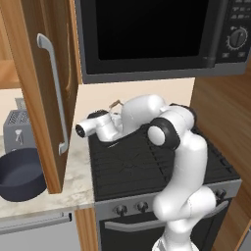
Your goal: Pick the kettle from the cabinet and place it on a stove burner. Then pick the pot from the counter and place it on another stove burner. Finally, turn both burners on.
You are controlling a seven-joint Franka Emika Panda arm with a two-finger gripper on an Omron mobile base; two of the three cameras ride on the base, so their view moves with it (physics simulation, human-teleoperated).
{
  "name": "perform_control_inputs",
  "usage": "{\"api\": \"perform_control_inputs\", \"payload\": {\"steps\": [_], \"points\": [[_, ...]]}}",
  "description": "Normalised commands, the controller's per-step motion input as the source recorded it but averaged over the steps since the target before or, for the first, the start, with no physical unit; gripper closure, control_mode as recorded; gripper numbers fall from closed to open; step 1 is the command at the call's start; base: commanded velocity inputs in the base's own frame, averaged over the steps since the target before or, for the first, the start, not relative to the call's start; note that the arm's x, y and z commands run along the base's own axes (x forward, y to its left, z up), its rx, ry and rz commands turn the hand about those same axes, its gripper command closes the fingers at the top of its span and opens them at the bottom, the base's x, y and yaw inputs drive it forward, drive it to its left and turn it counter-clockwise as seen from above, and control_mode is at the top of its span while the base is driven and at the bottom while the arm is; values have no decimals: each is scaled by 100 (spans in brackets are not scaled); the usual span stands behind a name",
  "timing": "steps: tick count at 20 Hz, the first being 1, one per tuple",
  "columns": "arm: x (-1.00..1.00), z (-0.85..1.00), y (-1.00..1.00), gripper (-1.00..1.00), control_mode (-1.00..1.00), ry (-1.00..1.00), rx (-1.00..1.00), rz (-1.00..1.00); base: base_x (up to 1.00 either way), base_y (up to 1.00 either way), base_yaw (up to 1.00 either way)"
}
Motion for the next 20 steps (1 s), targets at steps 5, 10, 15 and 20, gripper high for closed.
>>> {"api": "perform_control_inputs", "payload": {"steps": [5, 10, 15, 20], "points": [[20, -24, 3, 100, -100, 0, 0, 0, 0, 0, 0], [-15, -27, -5, 100, -100, -1, 0, 0, 0, 0, 0], [-26, -19, -7, -100, -100, -1, 0, -1, 0, 0, 0], [-8, -9, -6, -100, -100, -2, 0, 0, 0, 0, 0]]}}
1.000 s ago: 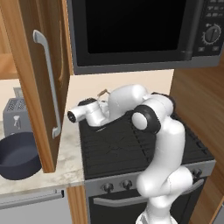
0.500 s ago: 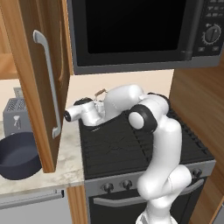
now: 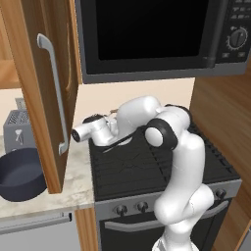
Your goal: Pick the kettle from the cabinet and place it on a stove burner. Then pick the pot from the counter and place it on another stove burner. Finally, turn both burners on.
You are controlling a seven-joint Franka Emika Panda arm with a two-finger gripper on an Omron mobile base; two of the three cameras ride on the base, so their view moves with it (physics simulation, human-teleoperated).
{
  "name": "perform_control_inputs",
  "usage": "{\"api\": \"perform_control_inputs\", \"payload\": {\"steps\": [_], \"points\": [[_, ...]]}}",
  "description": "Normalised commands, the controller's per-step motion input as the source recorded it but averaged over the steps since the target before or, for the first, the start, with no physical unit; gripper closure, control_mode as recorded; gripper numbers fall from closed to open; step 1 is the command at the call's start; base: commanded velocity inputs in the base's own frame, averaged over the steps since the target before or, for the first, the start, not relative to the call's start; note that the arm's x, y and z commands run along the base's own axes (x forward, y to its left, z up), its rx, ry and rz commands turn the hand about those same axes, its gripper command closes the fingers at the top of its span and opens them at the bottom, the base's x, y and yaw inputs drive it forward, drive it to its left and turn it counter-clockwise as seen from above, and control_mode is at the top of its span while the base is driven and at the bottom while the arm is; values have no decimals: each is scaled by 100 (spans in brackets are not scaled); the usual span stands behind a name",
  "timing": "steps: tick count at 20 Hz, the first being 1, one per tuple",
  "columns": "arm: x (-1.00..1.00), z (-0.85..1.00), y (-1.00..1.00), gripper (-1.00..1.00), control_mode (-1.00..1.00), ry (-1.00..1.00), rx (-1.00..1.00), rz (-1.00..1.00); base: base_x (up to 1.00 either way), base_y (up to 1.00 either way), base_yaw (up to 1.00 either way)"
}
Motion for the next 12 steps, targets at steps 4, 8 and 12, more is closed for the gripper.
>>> {"api": "perform_control_inputs", "payload": {"steps": [4, 8, 12], "points": [[-4, -6, -4, -100, -100, -2, 0, 0, 0, 0, 0], [-5, -7, 0, -100, -100, -2, 0, 0, 0, 0, 0], [-15, 0, 7, -100, -100, -3, 0, 0, 0, 0, 0]]}}
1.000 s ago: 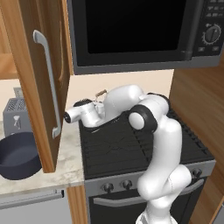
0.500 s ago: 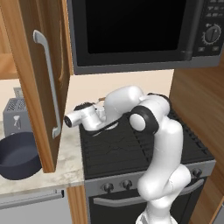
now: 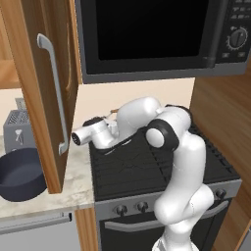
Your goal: Pick the kettle from the cabinet and place it on a stove burner. Then pick the pot from the counter and place it on another stove burner. Finally, turn both burners on.
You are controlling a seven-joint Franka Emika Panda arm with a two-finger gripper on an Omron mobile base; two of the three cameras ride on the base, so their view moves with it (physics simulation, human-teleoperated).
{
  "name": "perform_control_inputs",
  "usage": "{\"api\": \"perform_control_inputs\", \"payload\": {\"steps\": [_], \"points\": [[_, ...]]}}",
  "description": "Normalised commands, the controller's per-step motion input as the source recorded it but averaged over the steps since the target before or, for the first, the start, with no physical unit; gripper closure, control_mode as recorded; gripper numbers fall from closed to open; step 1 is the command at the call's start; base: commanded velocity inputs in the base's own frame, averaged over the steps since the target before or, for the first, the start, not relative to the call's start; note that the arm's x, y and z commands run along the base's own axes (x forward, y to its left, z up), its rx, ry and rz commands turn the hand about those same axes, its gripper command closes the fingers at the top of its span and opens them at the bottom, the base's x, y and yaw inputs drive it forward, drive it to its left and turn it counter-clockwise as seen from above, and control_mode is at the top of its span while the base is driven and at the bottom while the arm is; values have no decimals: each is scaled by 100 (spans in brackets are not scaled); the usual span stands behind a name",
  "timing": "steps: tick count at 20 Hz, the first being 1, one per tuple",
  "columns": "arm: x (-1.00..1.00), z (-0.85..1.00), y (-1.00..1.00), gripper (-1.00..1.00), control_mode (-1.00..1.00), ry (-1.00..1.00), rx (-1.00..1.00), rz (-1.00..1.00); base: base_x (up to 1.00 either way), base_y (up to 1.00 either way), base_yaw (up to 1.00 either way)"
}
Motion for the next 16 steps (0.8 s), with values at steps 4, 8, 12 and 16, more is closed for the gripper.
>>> {"api": "perform_control_inputs", "payload": {"steps": [4, 8, 12, 16], "points": [[-16, 0, 16, -100, -100, -2, 0, -1, 0, 0, 0], [-16, 0, 17, -100, -100, -1, 0, -3, 0, 0, 0], [-24, 0, 7, -100, -100, -1, 0, -3, 0, 0, 0], [-27, 1, 4, -100, -100, -2, 0, -4, 0, 0, 0]]}}
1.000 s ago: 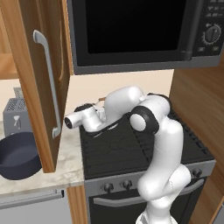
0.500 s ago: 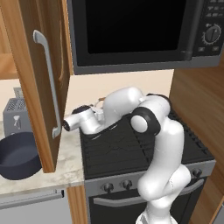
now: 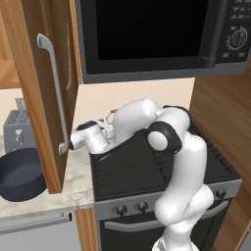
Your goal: Pick the kettle from the cabinet and place it on a stove burner. Then pick the pot from the counter and place it on another stove burner. Finally, turn both burners on.
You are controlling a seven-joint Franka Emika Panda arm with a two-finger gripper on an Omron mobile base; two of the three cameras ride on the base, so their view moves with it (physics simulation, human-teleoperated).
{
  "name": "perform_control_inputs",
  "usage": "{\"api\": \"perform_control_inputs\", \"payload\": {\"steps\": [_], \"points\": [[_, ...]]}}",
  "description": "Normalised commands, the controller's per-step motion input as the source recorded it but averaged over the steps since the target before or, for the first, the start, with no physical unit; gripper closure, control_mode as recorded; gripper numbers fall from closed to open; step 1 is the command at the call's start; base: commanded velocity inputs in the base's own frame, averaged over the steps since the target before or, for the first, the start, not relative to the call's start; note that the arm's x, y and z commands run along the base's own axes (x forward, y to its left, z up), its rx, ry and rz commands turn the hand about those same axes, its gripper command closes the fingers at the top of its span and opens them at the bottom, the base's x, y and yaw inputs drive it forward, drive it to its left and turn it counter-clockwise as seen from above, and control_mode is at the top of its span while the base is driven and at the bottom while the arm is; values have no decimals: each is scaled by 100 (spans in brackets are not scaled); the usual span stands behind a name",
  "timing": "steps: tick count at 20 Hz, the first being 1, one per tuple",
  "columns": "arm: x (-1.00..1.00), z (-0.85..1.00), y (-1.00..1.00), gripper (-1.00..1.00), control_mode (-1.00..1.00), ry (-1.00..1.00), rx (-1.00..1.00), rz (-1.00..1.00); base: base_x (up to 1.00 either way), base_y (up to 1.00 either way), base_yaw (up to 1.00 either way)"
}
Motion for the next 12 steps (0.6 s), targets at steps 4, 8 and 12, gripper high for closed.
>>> {"api": "perform_control_inputs", "payload": {"steps": [4, 8, 12], "points": [[-30, 10, 0, -100, -100, -3, 0, -6, 0, 0, 0], [-29, 20, 0, -100, -100, -5, 0, -7, 0, 0, 0], [-27, 23, 0, -100, -100, -5, 0, -5, 0, 0, 0]]}}
